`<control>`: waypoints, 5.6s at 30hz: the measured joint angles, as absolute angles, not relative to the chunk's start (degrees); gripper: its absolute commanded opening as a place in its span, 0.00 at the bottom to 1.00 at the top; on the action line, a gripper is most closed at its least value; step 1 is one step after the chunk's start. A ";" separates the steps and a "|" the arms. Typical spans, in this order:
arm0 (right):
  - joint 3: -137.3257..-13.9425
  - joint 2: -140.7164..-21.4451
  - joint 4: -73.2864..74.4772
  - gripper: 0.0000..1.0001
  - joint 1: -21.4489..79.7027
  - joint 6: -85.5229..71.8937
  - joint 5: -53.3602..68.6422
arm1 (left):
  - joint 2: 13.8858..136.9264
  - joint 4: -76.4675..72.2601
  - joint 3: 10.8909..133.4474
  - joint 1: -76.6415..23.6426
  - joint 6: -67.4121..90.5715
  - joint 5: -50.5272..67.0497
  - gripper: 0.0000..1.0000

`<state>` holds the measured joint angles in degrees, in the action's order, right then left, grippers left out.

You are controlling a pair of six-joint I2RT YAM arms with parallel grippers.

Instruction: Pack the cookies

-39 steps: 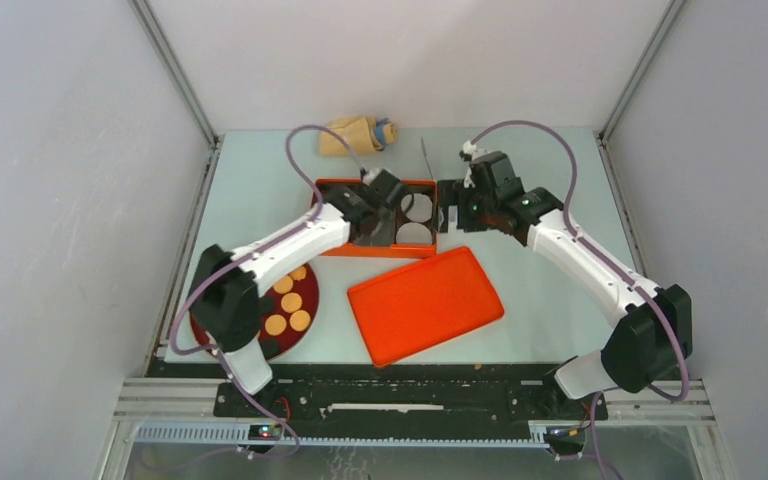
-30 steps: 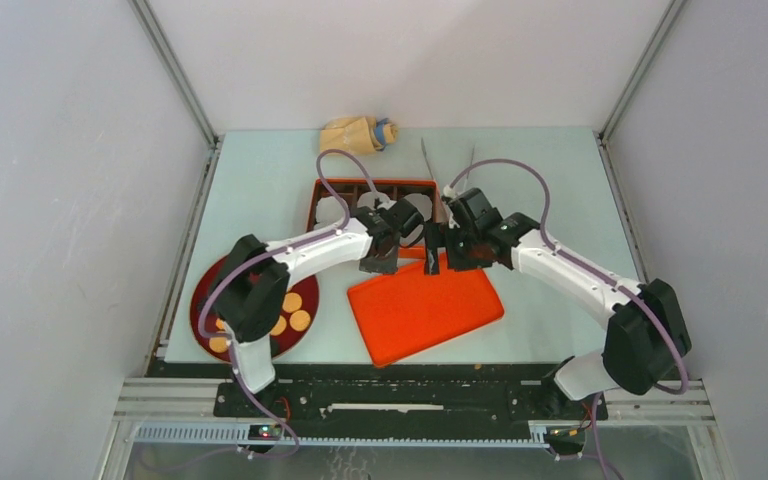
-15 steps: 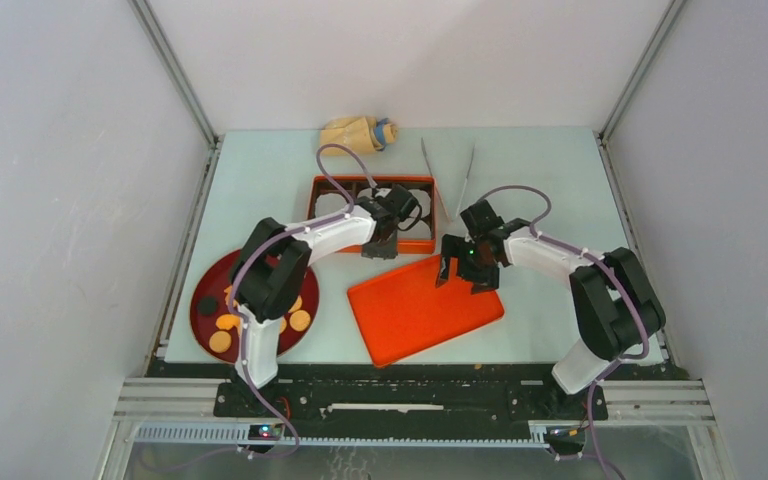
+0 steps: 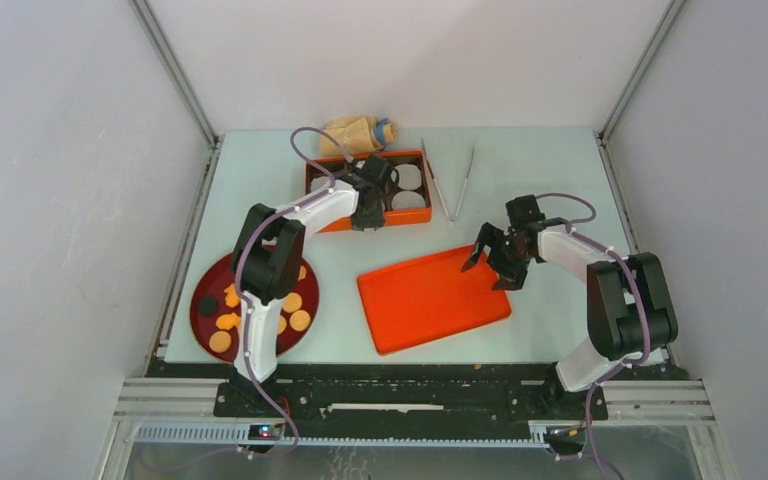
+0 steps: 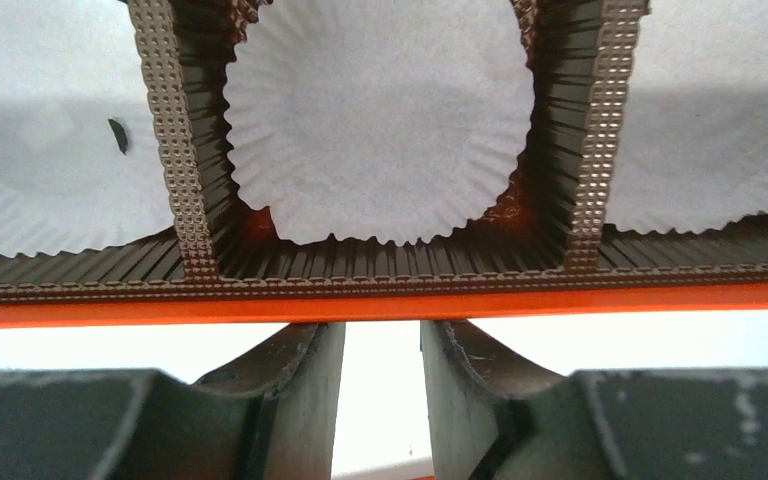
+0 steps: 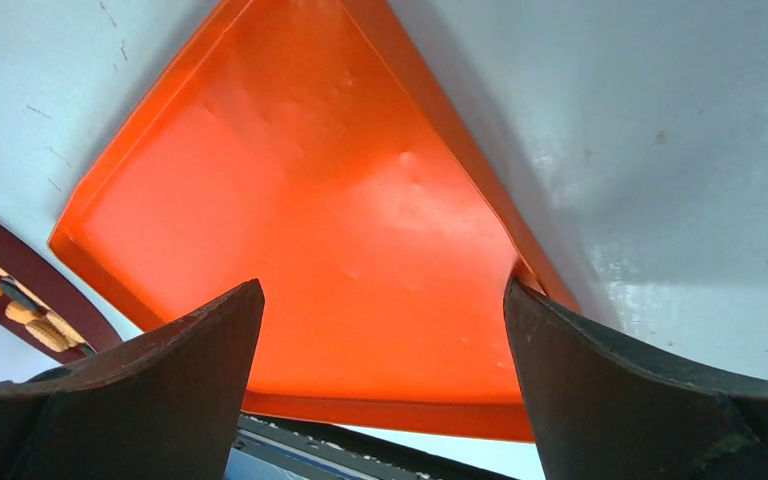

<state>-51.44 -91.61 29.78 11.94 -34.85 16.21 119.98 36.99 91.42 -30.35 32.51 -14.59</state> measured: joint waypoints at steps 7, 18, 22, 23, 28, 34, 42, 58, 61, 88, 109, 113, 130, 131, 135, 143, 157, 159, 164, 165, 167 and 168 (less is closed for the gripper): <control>-51.27 -91.46 29.98 1.00 8.84 -34.83 16.67 | 122.10 38.22 98.08 -28.01 32.47 -15.29 0.39; -52.31 -88.88 31.07 1.00 9.13 -32.45 11.00 | 121.51 38.09 98.00 -20.97 31.48 -16.64 0.39; -56.77 -84.95 31.33 0.99 14.70 -29.93 5.87 | 111.46 39.42 92.03 -25.02 32.16 -20.53 0.40; -58.87 -84.01 31.51 1.00 16.88 -29.23 4.19 | 108.64 40.18 91.26 -26.28 32.75 -21.41 0.39; -64.75 -80.79 31.53 1.00 22.63 -26.39 1.28 | 96.60 44.27 85.47 -29.78 37.54 -26.39 0.39; -65.23 -78.26 34.02 1.00 22.92 -24.84 2.33 | 92.99 49.71 67.99 -28.14 44.75 -30.89 0.41; -64.40 -73.93 36.64 1.00 23.40 -23.40 2.63 | 93.65 50.85 58.46 -29.06 49.32 -28.36 0.44; -63.68 -72.31 37.12 1.00 23.29 -23.33 4.60 | 98.48 48.51 58.52 -32.47 45.58 -26.41 0.39; -63.68 -72.03 37.17 1.00 22.68 -23.33 4.47 | 101.16 49.52 61.63 -32.40 43.11 -26.37 0.39; -78.41 -94.32 36.45 1.00 17.10 -23.90 -7.62 | 117.03 28.14 83.37 -37.50 40.97 1.37 0.40; -82.98 -101.51 35.16 1.00 17.78 -24.14 -5.48 | 129.64 43.77 121.93 -19.11 39.40 -13.58 0.42; -83.00 -102.59 34.11 1.00 17.85 -24.36 -4.49 | 136.33 45.98 122.17 -18.28 38.72 -14.66 0.42; -109.30 -125.82 43.03 1.00 16.64 -23.51 -6.22 | 121.64 35.07 90.96 -20.88 38.57 -12.38 0.40; -111.22 -127.72 44.18 1.00 16.67 -23.31 -6.63 | 120.60 34.46 89.62 -21.17 38.59 -12.25 0.40; -114.72 -132.44 47.92 1.00 16.71 -22.50 -7.25 | 117.62 33.30 84.99 -22.63 38.57 -11.81 0.40; -115.92 -133.95 51.37 1.00 18.50 -21.12 -10.41 | 114.96 33.30 83.33 -23.18 38.39 -11.38 0.42; -120.38 -132.57 52.34 1.00 19.49 -20.82 -11.99 | 96.42 31.97 79.77 -29.98 36.93 -19.46 0.43; -125.56 -134.98 53.80 1.00 19.49 -20.36 -11.40 | 92.95 31.33 77.14 -30.65 36.93 -20.08 0.43; -131.44 -139.85 55.61 1.00 19.55 -18.92 -8.58 | 89.34 30.35 71.09 -30.70 36.97 -21.47 0.43; -130.32 -139.85 55.59 1.00 19.62 -18.74 -8.12 | 89.32 30.13 69.78 -30.68 36.99 -21.67 0.43; -127.72 -139.74 55.55 1.00 19.81 -18.52 -7.01 | 89.34 30.06 67.20 -30.68 36.99 -21.71 0.43; -126.78 -139.74 55.68 1.00 19.94 -18.48 -6.79 | 89.34 30.13 66.46 -30.68 36.99 -21.69 0.43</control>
